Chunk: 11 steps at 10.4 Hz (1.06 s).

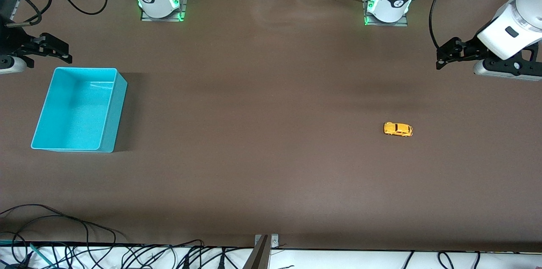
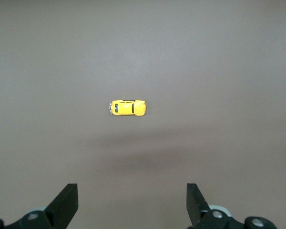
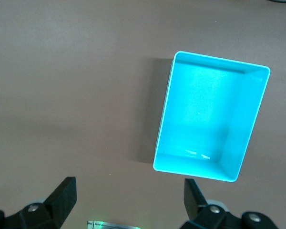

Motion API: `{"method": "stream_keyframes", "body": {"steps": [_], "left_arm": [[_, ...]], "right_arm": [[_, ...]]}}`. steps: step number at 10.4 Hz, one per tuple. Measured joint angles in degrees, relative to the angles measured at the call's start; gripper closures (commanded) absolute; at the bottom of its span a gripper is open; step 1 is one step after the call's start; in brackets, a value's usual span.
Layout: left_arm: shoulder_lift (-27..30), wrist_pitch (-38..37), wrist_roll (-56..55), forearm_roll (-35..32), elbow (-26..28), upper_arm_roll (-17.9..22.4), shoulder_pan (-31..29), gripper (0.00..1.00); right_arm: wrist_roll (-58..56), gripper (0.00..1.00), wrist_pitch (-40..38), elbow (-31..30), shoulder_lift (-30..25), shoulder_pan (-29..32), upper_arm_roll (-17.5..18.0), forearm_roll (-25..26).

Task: Wind up and store yellow beetle car

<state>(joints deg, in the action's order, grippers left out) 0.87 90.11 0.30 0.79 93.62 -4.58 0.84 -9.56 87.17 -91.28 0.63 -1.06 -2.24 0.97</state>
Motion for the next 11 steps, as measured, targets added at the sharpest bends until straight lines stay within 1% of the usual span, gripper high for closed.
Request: {"method": "stream_keyframes", "body": {"steps": [4, 6, 11], "left_arm": [[-0.05, -0.58, -0.32, 0.0, 0.04, 0.02, -0.21, 0.0], [-0.05, -1.23, -0.4, 0.0, 0.04, 0.02, -0.23, 0.0], [-0.05, -1.49, -0.4, 0.0, 0.04, 0.03, -0.26, 0.0]], "right_arm": [[4.06, 0.0, -1.9, 0.7, -0.08, -0.06, 0.84, 0.0], [4.1, 0.0, -2.12, 1.61, -0.08, 0.0, 0.79, 0.01], [4.1, 0.0, -3.62, 1.67, 0.17, 0.12, 0.61, 0.04]]}}
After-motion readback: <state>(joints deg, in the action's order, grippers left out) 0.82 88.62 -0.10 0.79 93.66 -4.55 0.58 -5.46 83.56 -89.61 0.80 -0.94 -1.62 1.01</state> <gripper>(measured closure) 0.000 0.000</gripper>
